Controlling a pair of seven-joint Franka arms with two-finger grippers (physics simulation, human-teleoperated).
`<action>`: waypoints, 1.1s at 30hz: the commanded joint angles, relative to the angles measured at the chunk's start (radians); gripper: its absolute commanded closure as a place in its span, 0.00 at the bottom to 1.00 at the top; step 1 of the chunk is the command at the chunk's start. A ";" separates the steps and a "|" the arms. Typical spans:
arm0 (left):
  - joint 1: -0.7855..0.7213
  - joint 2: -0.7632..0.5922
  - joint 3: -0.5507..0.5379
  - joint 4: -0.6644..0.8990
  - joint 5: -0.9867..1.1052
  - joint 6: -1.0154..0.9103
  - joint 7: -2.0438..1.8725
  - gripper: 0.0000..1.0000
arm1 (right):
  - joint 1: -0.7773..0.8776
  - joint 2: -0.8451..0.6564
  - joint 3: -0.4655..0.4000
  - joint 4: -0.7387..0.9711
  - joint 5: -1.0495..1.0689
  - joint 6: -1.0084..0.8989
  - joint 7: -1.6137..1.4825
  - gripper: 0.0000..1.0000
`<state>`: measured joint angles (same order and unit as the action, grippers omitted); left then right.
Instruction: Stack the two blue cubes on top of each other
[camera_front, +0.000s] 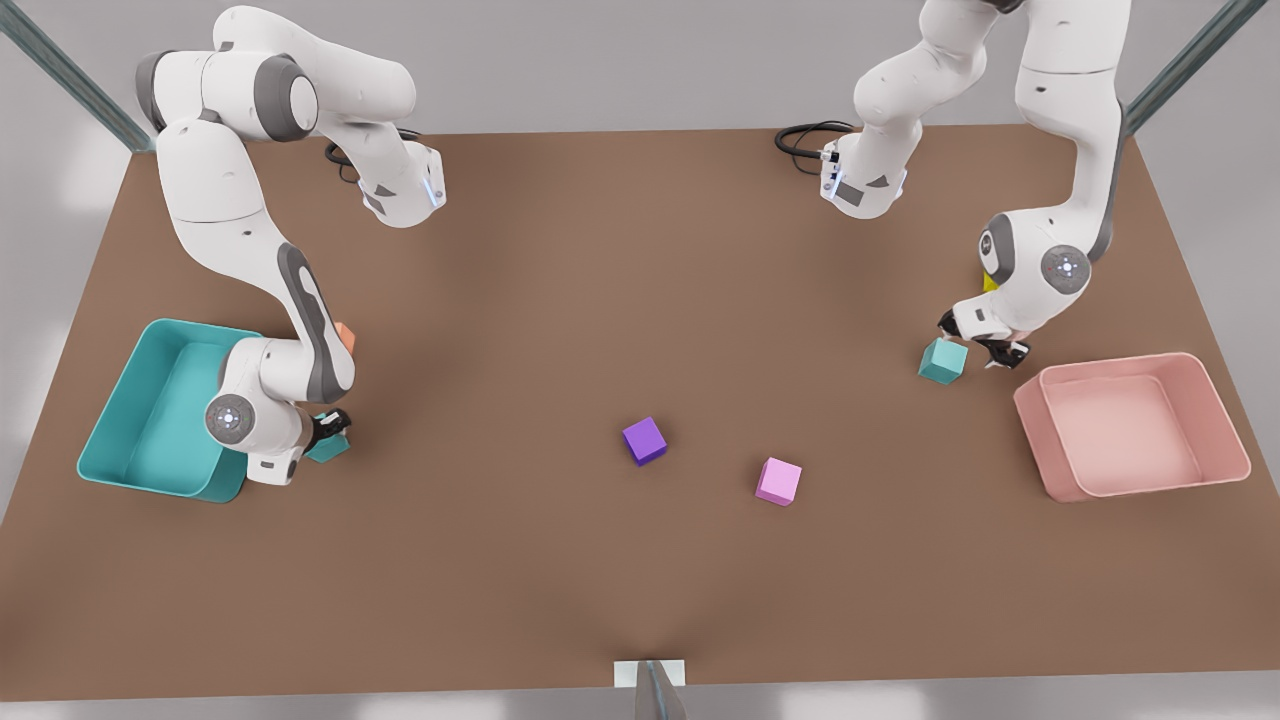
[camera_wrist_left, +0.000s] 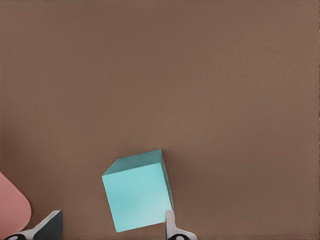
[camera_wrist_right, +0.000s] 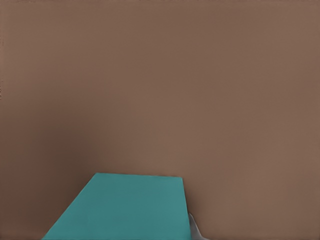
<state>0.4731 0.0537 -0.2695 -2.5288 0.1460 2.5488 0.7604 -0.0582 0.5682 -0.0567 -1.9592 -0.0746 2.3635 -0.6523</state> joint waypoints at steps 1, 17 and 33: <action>0.007 -0.006 0.000 0.001 0.001 -0.028 0.010 0.01 | 0.000 -0.001 0.000 0.003 -0.008 0.002 -0.030 0.48; 0.007 -0.034 -0.004 -0.028 0.000 -0.028 -0.194 0.01 | 0.195 -0.123 0.196 0.378 -0.008 -0.484 -0.069 0.61; 0.021 0.032 -0.013 -0.100 -0.003 0.145 -0.247 0.01 | 0.833 0.179 0.241 0.861 -0.011 -0.227 0.433 0.68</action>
<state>0.4960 0.0893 -0.2788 -2.6216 0.1413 2.6507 0.6087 0.7532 0.7290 0.1900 -1.1181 -0.0660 2.0278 -0.5699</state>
